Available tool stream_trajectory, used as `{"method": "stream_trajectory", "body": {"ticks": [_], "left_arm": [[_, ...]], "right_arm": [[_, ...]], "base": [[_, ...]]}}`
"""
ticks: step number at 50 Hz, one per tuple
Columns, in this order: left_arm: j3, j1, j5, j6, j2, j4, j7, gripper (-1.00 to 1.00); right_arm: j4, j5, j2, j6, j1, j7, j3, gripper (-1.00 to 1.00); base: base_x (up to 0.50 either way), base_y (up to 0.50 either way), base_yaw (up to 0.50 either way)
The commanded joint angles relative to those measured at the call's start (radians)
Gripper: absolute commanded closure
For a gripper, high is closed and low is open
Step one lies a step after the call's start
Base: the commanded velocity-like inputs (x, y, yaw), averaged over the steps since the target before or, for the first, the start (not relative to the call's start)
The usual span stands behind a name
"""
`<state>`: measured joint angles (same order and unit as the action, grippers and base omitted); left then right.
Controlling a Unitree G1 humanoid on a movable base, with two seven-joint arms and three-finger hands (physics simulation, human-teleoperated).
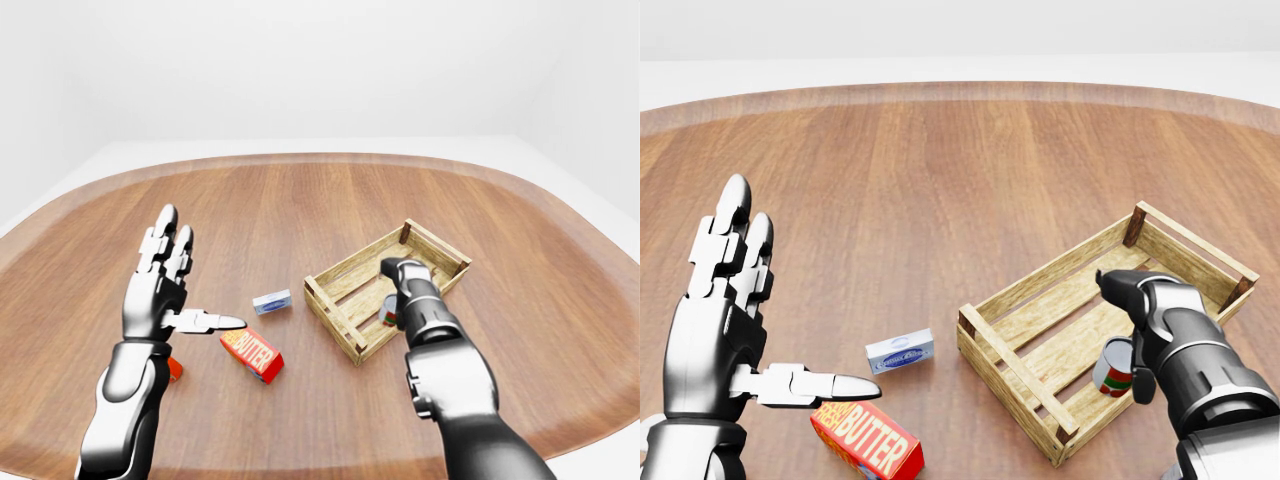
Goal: Pick up the tomato sauce, and put it in the wooden tray.
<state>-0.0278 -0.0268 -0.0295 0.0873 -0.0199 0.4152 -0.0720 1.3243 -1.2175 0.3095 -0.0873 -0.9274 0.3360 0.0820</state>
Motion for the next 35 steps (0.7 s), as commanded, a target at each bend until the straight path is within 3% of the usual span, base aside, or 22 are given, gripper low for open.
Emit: {"method": "stream_trajectory", "body": {"ticks": [1,23,30,35], "left_arm": [[0.001,-0.002,0.0,0.0,0.001,0.006,0.0,-1.0],[-0.004,0.002,0.003,0.0,-0.001,0.0,0.0,-1.0],[-0.001,0.004,0.0,0.0,0.0,-0.009,0.001,-1.0],[0.0,0.001,0.0,0.0,0.0,-0.003,0.001,-1.0]], "right_arm": [[-0.003,0.002,0.004,0.0,-0.001,-0.003,-0.001,-1.0],[-0.03,0.032,0.007,0.0,-0.015,0.002,-0.012,-1.0],[-0.196,0.034,0.062,0.0,-0.04,0.117,-0.027,-1.0],[-0.516,-0.007,0.103,0.0,0.027,0.306,-0.066,-1.0]], "base": [[0.0,0.0,0.0],[0.0,0.0,0.0],[0.0,0.0,0.0],[0.0,0.0,0.0]]}}
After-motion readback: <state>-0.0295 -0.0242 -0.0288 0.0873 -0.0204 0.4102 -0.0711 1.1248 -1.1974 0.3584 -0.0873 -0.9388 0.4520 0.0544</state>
